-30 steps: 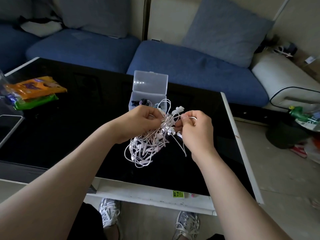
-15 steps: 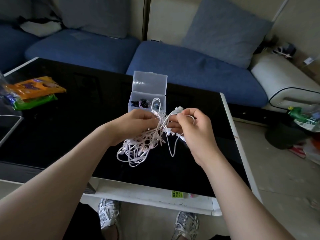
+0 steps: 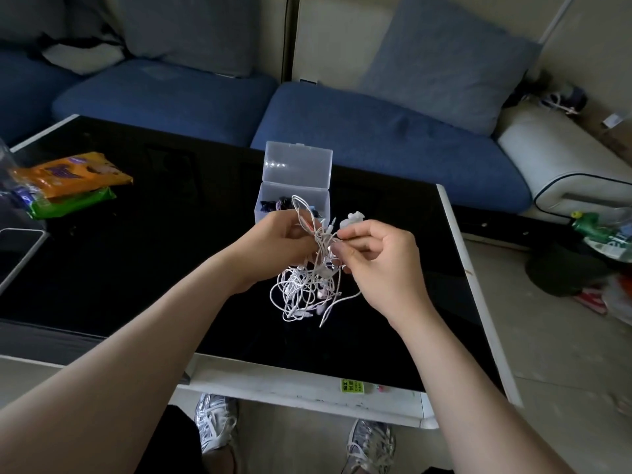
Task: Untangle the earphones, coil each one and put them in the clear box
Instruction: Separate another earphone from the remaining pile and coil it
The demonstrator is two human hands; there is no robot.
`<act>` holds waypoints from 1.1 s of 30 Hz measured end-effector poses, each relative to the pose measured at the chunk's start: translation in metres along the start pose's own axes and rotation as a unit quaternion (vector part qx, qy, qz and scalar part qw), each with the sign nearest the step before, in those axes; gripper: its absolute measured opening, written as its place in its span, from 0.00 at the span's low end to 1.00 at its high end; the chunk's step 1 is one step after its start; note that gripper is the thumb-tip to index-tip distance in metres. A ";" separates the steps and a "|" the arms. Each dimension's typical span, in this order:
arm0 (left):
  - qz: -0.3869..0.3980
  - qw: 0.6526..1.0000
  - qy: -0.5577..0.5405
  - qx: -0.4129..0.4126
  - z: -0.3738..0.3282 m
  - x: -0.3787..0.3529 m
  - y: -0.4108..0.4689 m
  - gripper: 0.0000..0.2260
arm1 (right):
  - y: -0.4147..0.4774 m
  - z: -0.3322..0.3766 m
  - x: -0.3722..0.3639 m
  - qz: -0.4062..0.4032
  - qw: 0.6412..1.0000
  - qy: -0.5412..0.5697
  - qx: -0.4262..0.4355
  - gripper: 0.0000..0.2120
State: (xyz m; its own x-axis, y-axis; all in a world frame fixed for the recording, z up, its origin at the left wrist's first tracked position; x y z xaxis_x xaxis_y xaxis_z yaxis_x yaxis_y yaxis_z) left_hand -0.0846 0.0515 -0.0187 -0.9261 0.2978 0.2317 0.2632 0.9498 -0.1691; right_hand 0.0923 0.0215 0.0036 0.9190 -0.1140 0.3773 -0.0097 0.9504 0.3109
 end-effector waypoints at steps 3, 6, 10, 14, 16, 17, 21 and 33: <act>0.010 1.000 -0.016 0.018 0.004 -0.003 0.003 0.05 | 0.001 0.002 -0.003 0.015 0.999 -0.036 0.026 0.15; -0.001 1.000 0.001 0.027 0.006 -0.002 0.004 0.06 | 0.002 0.001 -0.002 0.002 0.996 -0.076 0.036 0.09; 0.003 1.000 -0.014 0.022 0.001 0.001 0.000 0.06 | 0.002 0.004 0.002 -0.031 0.990 -0.123 0.067 0.03; -0.006 1.000 -0.008 0.007 0.000 0.004 -0.002 0.07 | 0.003 0.005 0.000 -0.020 0.981 -0.174 0.087 0.03; -0.012 1.000 -0.007 0.010 0.002 0.004 -0.001 0.06 | 0.003 0.002 -0.002 -0.003 0.990 -0.134 0.031 0.01; -0.014 1.000 -0.006 0.009 0.003 0.003 0.000 0.06 | 0.002 -0.001 -0.002 0.000 0.994 -0.106 -0.013 0.02; -0.025 1.000 0.016 -0.008 -0.003 0.002 -0.001 0.07 | -0.002 -0.012 -0.003 0.013 0.991 -0.014 -0.133 0.09; 0.010 0.997 -0.059 0.039 -0.012 -0.002 -0.007 0.08 | -0.003 -0.015 -0.006 -0.004 0.985 0.100 -0.138 0.02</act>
State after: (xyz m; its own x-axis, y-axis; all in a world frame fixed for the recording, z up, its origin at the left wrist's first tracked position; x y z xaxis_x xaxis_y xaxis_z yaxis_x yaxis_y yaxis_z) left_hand -0.0818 0.0452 -0.0061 -0.9474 0.2994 0.1132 0.2648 0.9317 -0.2486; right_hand 0.0928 0.0240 -0.0130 0.9783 -0.0880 0.1877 0.0792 0.9954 0.0539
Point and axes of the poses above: each hand's wrist, its own y-axis towards the middle knuckle, its own x-axis out of the back of the hand, z = x × y, the point moved 7 cm from there along y, towards the middle knuckle, and after that the axes turned 8 degrees about x, right-handed, at the moved point
